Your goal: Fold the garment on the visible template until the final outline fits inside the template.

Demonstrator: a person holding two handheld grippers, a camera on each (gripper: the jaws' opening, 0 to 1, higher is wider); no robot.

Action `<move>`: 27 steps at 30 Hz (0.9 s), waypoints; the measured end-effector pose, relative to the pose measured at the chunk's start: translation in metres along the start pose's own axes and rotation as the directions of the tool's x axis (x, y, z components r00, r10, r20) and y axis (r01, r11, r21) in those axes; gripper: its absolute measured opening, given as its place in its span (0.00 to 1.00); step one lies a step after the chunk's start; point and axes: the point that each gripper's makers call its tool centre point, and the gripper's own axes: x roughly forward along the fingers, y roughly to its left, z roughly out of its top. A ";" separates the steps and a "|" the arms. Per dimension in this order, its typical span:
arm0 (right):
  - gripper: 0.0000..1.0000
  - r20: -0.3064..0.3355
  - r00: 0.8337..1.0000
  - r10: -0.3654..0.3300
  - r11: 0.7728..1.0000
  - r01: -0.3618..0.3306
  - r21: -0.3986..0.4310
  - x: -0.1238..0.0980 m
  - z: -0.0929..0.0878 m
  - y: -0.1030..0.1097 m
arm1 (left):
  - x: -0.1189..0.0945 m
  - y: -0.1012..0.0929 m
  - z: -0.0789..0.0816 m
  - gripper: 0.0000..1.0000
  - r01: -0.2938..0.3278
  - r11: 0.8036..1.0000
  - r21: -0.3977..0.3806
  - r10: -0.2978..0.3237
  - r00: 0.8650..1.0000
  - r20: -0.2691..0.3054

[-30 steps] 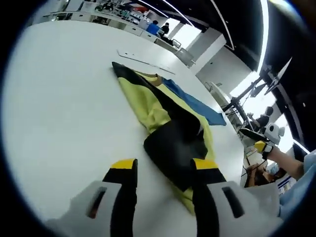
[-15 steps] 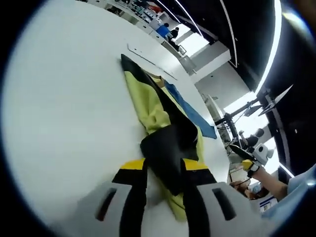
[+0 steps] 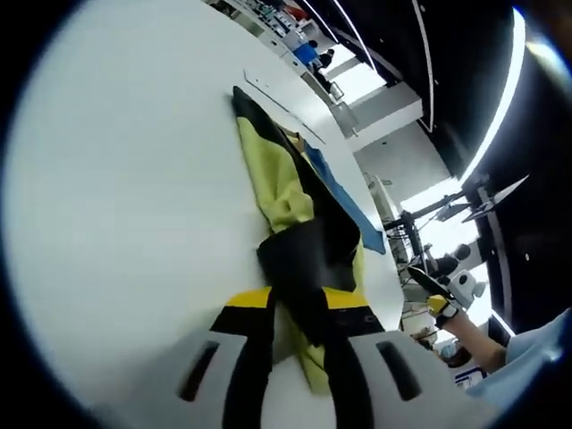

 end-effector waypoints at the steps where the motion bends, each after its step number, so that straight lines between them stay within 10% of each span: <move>1: 0.79 -0.005 1.000 0.000 1.000 0.000 -0.010 0.000 0.000 0.001 | 0.000 -0.001 0.000 0.17 0.002 1.000 -0.002 -0.002 1.000 0.000; 27: 0.79 -0.009 1.000 0.007 0.999 -0.008 -0.034 0.002 0.003 0.011 | -0.043 0.004 0.038 0.00 -0.061 0.992 0.113 0.041 0.985 0.167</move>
